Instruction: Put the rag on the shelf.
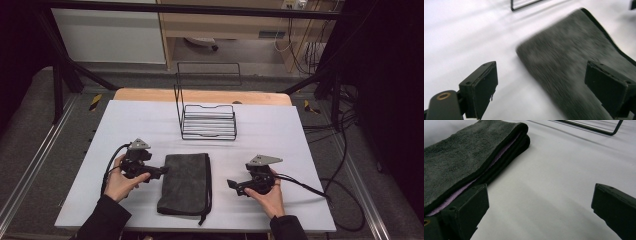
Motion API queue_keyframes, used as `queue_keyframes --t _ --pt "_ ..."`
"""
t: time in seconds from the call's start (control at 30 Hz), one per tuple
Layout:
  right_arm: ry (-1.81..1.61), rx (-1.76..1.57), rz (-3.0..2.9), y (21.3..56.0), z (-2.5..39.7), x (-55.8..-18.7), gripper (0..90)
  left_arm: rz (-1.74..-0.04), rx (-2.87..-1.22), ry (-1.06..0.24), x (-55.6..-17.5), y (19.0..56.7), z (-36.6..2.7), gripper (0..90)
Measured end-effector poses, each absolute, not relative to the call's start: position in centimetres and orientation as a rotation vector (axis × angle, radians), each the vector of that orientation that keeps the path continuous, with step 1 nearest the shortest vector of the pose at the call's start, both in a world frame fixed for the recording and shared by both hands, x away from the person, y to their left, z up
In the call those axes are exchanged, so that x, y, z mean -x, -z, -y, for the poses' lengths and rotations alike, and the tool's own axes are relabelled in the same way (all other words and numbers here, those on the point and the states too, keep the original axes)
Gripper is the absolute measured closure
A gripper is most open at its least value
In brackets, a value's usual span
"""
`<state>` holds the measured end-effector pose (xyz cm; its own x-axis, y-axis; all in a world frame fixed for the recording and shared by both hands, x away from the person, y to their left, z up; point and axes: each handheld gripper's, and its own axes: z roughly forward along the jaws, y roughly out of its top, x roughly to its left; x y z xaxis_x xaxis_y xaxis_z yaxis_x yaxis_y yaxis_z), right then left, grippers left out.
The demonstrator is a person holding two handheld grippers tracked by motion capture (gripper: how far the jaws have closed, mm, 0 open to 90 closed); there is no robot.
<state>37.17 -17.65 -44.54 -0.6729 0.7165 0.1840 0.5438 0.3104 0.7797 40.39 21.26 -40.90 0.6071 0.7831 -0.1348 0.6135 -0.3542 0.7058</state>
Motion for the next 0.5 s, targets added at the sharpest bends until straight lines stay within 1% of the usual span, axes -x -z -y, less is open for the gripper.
queue_keyframes --t 0.07,0.17,0.27,0.4,0.47,0.5 --pt "-1.295 -1.159 -2.378 44.6 17.6 -37.2 1.9 -1.135 -2.074 -0.304 -41.2 41.3 -21.0 11.7" --pt "-1.291 -1.161 -2.381 44.6 17.6 -37.1 1.8 -1.199 -2.062 -0.312 -42.5 41.8 -21.0 15.2" --pt "-1.292 -1.159 -2.381 44.7 17.6 -37.2 1.8 -1.225 -2.045 -0.324 -43.4 42.5 -20.8 22.3" --pt "-1.289 -1.165 -2.383 44.7 17.5 -37.2 1.8 -1.244 -2.021 -0.276 -44.1 43.2 -20.5 34.8" --pt "-1.287 -1.159 -2.383 44.7 17.6 -37.2 1.7 -1.242 -2.031 -0.256 -44.2 43.5 -20.3 40.1" --pt "-1.288 -1.163 -2.382 44.7 17.6 -37.1 1.7 -1.238 -2.041 -0.249 -44.1 43.7 -20.2 44.1"
